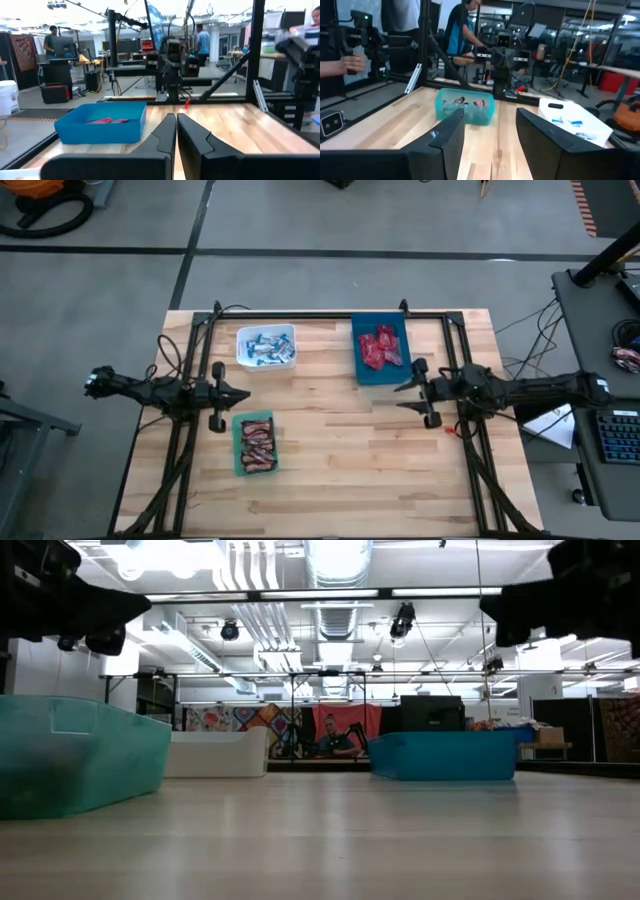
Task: Sort candy
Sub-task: Return to Home Position
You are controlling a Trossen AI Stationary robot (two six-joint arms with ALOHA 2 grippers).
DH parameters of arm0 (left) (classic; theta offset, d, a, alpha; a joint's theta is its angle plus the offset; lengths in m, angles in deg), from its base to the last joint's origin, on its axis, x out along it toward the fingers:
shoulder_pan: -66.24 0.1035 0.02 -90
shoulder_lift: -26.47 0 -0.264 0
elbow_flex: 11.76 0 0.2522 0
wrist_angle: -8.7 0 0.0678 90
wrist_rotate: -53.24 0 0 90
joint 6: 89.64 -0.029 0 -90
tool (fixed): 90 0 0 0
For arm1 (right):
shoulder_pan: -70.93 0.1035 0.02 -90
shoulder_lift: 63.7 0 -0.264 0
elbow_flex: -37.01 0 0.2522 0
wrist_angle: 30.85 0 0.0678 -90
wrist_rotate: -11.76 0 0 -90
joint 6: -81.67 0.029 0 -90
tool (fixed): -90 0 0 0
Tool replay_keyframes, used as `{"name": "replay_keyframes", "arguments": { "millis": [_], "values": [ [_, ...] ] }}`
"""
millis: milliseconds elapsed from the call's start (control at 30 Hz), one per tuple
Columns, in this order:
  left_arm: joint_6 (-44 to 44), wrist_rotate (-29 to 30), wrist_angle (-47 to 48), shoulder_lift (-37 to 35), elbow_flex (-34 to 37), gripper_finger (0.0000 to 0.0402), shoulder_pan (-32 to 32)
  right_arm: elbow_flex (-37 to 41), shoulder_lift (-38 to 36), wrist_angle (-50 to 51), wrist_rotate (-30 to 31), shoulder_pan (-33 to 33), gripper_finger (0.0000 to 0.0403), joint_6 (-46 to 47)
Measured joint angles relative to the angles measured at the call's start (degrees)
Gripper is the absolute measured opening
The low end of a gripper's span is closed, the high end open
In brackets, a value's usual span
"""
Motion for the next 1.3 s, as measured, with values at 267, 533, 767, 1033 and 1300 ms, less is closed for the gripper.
{"name": "replay_keyframes", "arguments": {
  "millis": [267,533,767,1033,1300],
  "values": [
    [-2.14,11.54,1.52,0.01,0.0,0.0,0.42,3.17,-12.09,9.1,0.6,0.0,0.017,-0.12],
    [3.74,13.46,1.8,0.43,0.02,0.0,0.41,3.17,-22.48,18.68,0.27,0.02,0.0169,-2.55],
    [3.82,13.57,1.89,0.57,0.04,0.0,0.42,3.19,-28.72,24.73,-2.81,0.0,0.0168,-7.66],
    [3.82,13.57,1.91,0.81,0.04,0.0,0.42,3.21,-28.12,24.14,-4.45,0.02,0.0158,-9.7],
    [3.82,13.6,1.87,1.46,0.07,0.0,0.42,3.21,-25.98,29.23,-4.58,0.24,0.0152,0.72]
  ]
}}
